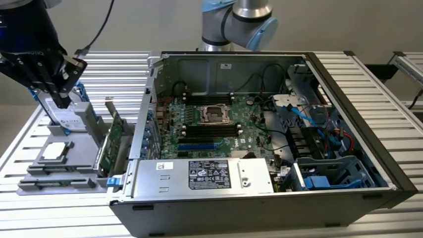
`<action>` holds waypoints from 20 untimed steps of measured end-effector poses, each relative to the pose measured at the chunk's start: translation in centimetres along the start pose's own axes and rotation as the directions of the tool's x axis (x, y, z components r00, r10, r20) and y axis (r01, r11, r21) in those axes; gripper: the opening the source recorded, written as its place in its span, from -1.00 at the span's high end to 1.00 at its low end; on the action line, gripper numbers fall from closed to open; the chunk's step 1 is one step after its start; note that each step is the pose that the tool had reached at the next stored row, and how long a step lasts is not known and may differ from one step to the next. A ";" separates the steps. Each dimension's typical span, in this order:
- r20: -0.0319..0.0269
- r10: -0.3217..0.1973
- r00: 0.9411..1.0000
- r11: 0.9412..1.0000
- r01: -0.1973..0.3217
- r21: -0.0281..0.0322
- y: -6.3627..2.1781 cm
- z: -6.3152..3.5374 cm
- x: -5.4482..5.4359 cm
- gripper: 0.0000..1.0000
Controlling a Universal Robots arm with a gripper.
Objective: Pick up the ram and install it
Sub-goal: 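Reach for the ram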
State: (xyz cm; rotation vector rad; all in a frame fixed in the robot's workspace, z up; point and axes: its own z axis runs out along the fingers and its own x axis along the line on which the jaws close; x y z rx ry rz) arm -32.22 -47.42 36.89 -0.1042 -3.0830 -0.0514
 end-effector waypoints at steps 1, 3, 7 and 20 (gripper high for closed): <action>-0.001 0.000 1.000 1.000 0.000 0.000 -0.12 0.04 0.1 0.79; -0.002 -0.001 1.000 1.000 0.001 0.000 -0.38 0.10 0.3 0.79; -0.004 -0.003 1.000 1.000 0.003 0.000 -1.00 0.28 0.6 0.79; -0.011 -0.012 1.000 1.000 0.012 0.001 -2.48 1.49 1.7 0.79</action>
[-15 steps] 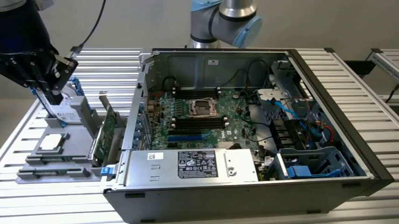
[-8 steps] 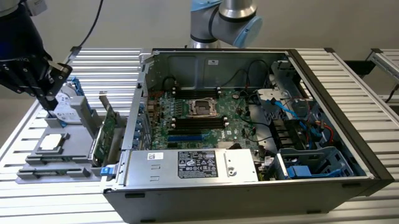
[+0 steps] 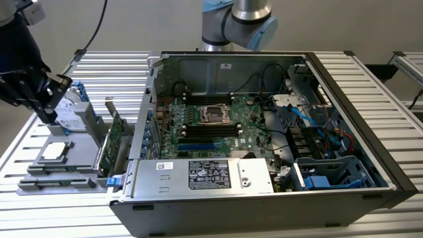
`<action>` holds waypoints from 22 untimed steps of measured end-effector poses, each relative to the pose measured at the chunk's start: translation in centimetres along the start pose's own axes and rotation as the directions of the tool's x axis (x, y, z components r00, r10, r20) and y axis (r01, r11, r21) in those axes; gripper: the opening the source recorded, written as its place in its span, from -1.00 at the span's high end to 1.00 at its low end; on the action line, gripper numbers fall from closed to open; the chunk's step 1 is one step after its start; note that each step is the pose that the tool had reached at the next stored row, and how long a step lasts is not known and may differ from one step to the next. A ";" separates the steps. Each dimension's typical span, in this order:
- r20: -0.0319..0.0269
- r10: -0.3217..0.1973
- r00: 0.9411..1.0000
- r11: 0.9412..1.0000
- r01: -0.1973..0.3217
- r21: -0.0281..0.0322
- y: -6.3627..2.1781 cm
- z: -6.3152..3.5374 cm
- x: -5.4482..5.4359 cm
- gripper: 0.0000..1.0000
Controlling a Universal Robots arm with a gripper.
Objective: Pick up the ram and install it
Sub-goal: 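Reach for the ram, then pick up the ram and move it above insertion slot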
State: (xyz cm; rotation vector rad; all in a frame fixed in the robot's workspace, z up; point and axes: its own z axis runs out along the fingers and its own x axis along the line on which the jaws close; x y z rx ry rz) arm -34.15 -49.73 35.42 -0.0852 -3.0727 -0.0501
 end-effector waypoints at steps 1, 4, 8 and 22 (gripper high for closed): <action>-0.001 -0.001 1.000 1.000 0.001 0.000 -0.08 0.13 0.1 0.79; -0.004 -0.005 1.000 1.000 0.005 0.001 -0.25 0.50 0.3 0.79; -0.004 -0.010 1.000 1.000 0.010 0.001 -0.39 1.09 1.0 0.79; -0.005 -0.020 1.000 1.000 0.020 0.002 -0.55 1.70 1.9 0.79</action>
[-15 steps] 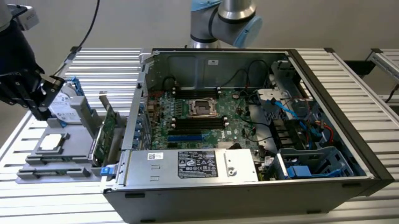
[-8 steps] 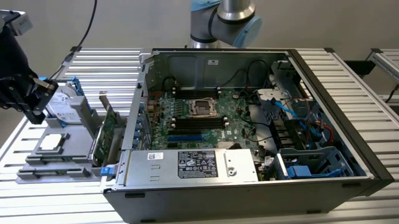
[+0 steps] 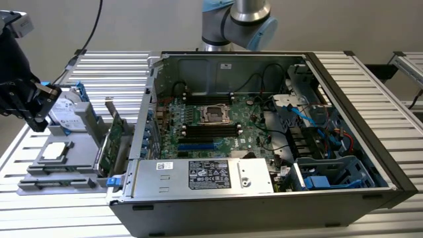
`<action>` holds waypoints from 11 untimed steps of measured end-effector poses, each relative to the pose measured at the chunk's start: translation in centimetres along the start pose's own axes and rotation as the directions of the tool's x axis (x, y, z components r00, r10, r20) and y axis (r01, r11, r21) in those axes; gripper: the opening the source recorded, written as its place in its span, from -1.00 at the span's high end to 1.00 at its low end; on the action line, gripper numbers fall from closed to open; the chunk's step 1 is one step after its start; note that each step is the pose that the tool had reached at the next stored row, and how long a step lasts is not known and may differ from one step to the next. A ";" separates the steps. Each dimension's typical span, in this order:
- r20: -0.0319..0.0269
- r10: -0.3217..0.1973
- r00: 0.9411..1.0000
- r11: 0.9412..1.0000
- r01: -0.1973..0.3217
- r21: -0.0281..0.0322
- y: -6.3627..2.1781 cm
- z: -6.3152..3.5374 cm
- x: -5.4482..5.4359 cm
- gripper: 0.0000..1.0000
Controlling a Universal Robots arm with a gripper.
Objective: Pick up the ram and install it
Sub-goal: 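Pick up the ram and move it above insertion slot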
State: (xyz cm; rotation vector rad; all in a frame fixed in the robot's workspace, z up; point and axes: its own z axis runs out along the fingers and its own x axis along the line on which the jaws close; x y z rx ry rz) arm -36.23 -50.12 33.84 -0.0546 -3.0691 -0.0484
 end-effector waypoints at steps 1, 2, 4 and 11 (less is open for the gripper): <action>0.000 0.000 1.000 1.000 0.000 0.000 0.00 0.00 0.0 0.79; 0.000 0.000 1.000 1.000 0.000 0.000 0.00 0.00 0.0 0.79; 0.000 0.000 1.000 1.000 0.000 0.000 0.00 0.00 0.0 0.79; -0.002 -0.059 0.998 0.998 0.059 -0.004 -0.02 0.33 0.0 0.79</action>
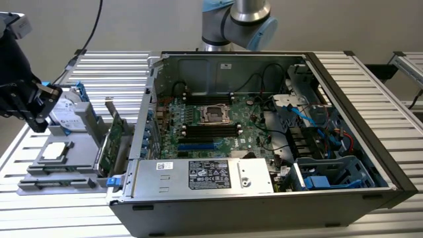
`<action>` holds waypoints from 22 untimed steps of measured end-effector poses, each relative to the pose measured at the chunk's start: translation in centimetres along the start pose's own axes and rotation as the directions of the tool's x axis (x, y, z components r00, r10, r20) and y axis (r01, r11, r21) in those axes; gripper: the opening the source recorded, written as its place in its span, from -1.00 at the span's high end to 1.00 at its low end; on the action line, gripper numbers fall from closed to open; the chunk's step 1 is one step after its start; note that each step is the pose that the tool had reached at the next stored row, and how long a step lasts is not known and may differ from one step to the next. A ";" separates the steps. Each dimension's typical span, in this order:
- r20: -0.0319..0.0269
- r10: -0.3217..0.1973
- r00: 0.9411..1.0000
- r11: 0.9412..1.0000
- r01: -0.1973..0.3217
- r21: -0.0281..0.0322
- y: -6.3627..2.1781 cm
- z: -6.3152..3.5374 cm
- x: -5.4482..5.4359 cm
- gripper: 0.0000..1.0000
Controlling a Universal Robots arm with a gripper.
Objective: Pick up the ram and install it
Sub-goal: 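Pick up the ram and move it above insertion slot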
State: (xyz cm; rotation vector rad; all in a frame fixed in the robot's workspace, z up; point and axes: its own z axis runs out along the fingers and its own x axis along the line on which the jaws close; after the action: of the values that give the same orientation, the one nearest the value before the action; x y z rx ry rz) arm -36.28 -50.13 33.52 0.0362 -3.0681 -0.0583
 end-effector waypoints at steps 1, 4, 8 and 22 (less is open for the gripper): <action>-0.001 -0.018 1.000 1.000 0.018 0.001 0.00 0.08 0.0 0.79; -0.003 -0.074 0.997 0.997 0.074 0.004 -0.02 0.22 0.0 0.79; -0.006 -0.145 0.989 0.989 0.145 0.009 -0.02 0.37 0.0 0.79; -0.012 -0.329 0.944 0.944 0.329 0.008 -0.12 0.89 0.9 0.79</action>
State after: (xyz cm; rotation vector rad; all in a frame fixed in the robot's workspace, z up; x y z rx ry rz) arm -37.19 -50.24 32.69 0.5474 -3.0156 -0.0609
